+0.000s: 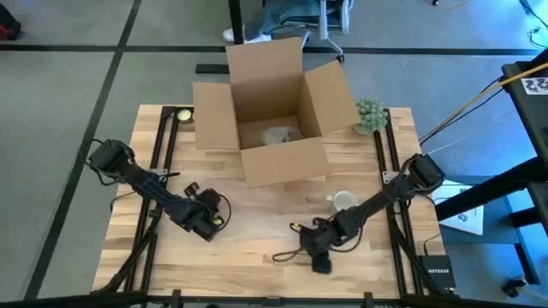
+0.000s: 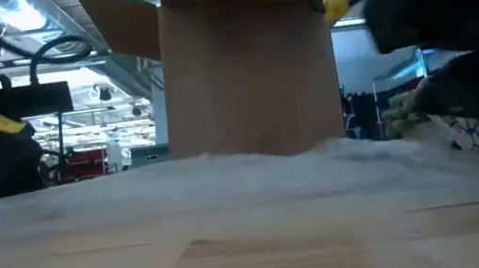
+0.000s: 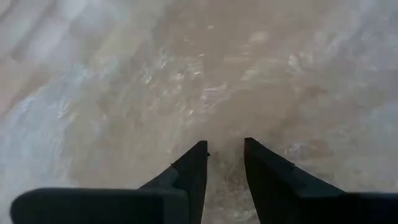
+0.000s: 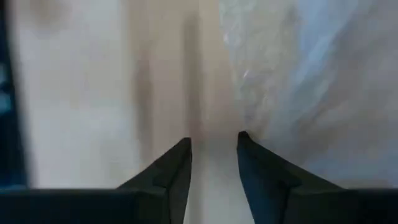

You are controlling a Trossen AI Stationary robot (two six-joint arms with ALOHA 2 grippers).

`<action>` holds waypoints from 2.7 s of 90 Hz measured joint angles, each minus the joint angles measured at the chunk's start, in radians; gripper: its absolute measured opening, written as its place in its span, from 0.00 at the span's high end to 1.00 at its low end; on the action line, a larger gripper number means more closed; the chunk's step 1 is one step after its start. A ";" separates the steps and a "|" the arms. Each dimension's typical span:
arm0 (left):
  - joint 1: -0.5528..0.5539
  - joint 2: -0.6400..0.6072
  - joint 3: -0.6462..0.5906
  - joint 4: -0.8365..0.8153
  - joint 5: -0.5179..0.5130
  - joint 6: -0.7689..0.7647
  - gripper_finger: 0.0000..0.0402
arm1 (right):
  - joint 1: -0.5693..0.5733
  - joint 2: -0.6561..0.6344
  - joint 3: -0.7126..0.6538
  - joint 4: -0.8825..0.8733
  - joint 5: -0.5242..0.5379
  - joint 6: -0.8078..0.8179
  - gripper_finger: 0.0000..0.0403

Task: Wrap mug
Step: Prepare the transparent bubble wrap

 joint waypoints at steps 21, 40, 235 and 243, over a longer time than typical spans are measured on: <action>0.003 -0.003 0.049 0.000 0.014 0.044 0.78 | 0.042 -0.119 -0.016 -0.088 -0.119 0.025 0.71; 0.002 -0.019 0.134 0.016 0.009 0.130 0.78 | 0.037 -0.172 -0.009 0.117 0.394 -0.142 0.71; -0.039 -0.050 0.205 0.308 -0.029 0.249 0.78 | 0.107 0.038 -0.005 0.233 0.645 0.027 0.67; -0.038 -0.050 0.205 0.315 -0.029 0.260 0.78 | 0.107 0.038 -0.005 0.232 0.645 0.041 0.60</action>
